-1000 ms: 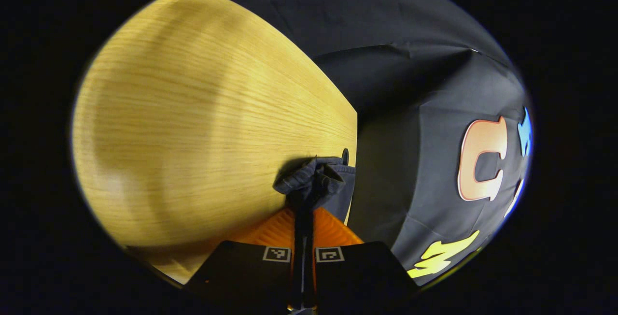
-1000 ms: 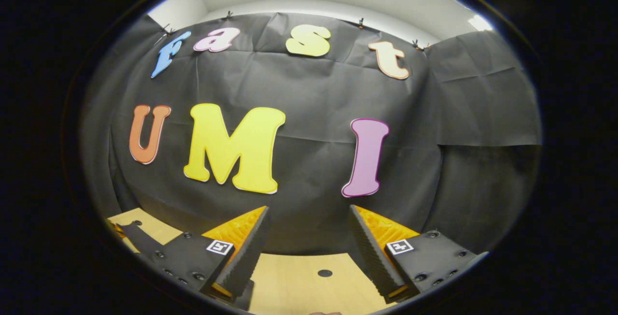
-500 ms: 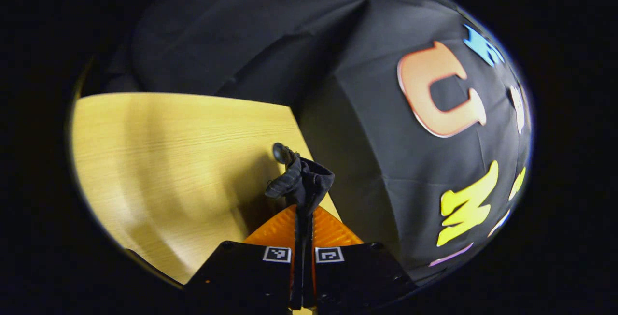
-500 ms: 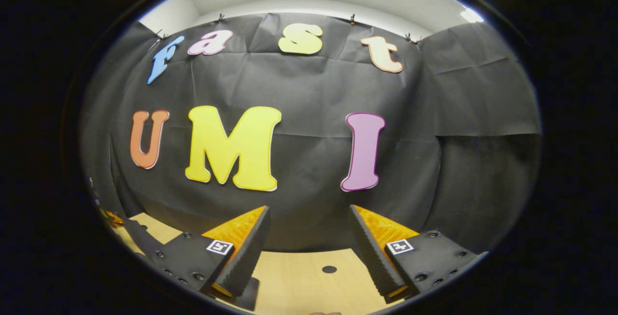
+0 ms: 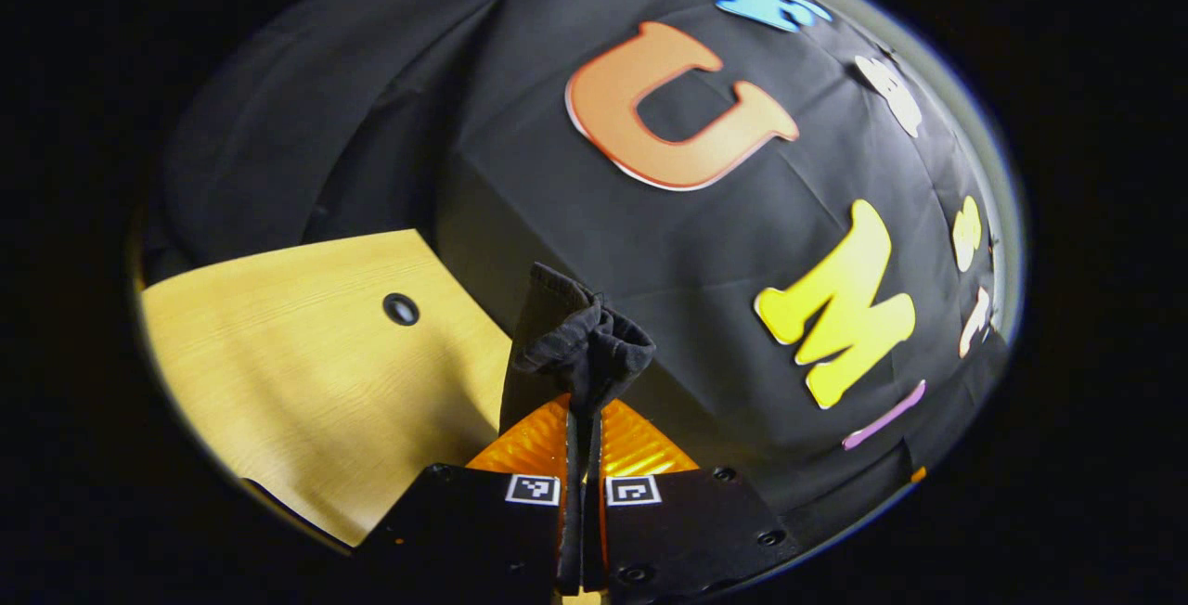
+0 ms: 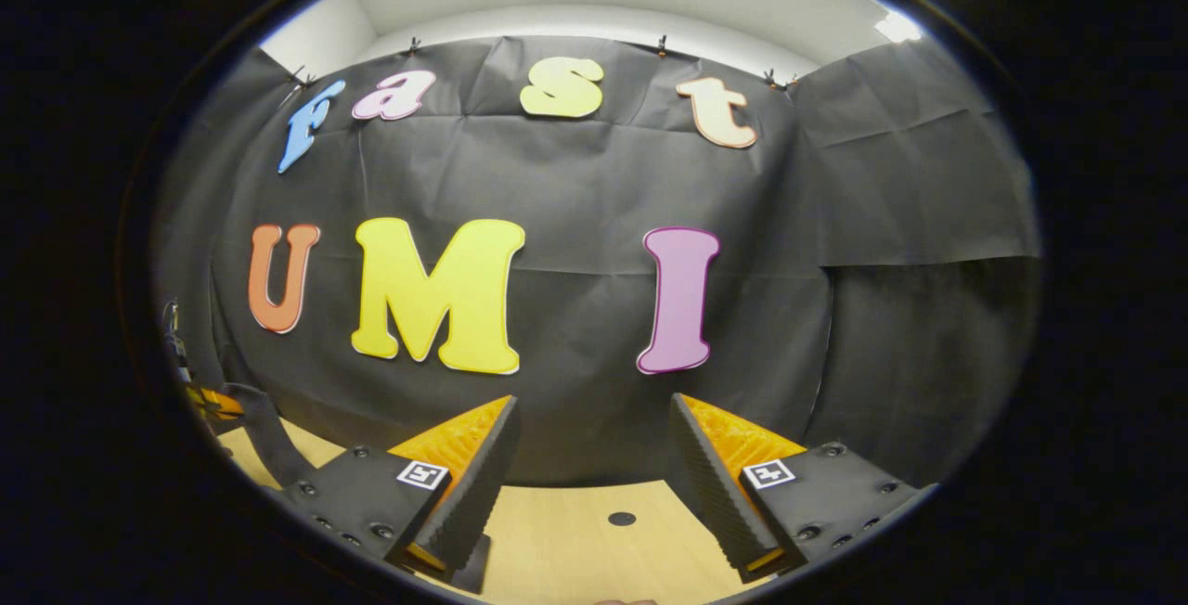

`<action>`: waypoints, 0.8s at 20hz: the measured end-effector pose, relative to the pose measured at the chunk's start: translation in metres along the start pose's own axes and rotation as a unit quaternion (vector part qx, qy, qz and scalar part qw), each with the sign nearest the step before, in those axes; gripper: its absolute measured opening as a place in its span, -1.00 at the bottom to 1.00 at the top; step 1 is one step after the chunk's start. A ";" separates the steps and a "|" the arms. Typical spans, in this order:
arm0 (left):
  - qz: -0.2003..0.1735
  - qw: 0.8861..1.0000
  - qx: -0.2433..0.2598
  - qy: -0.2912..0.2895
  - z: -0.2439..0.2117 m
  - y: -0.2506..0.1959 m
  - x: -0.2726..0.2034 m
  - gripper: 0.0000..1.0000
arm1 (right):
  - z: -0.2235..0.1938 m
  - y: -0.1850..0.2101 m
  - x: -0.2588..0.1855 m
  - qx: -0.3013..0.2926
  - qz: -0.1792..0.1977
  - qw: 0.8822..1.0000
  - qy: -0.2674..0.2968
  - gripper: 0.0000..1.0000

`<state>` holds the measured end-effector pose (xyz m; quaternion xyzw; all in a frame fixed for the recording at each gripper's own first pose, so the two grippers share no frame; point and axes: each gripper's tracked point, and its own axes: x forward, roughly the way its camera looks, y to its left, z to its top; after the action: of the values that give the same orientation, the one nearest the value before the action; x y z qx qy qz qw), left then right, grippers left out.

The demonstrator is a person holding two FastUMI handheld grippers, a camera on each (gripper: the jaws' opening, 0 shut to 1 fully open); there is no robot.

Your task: Grasp the waist and the cuffs of the jeans and fold them to make the two legs overlap; first hold the waist and fold one-third of the jeans toward the cuffs, then hold the cuffs and fold the remaining one-third in the same direction to finish folding.

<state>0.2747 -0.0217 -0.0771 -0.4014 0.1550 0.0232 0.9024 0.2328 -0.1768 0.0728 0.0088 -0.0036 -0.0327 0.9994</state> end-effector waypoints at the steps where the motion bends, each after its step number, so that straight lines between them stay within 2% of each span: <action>1: -0.006 1.000 0.018 0.004 -0.003 -0.011 0.000 -0.92 | 0.000 -0.004 -0.002 0.002 -0.002 1.000 -0.001 0.96; 9: -0.043 0.990 0.129 0.026 -0.047 -0.083 -0.006 -0.92 | -0.003 -0.033 -0.017 0.006 -0.015 1.000 0.000 0.98; 12: -0.053 0.978 0.197 0.032 -0.065 -0.105 -0.008 -0.92 | -0.004 -0.046 -0.021 0.011 -0.023 1.000 0.001 0.98; 16: -0.074 0.966 0.243 0.053 -0.101 -0.132 -0.012 -0.92 | -0.009 -0.060 -0.026 0.015 -0.031 0.999 0.006 1.00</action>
<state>0.2586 -0.1840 -0.0425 -0.1807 0.1730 -0.1033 0.9627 0.2027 -0.2348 0.0621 0.0240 0.0018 -0.0632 0.9977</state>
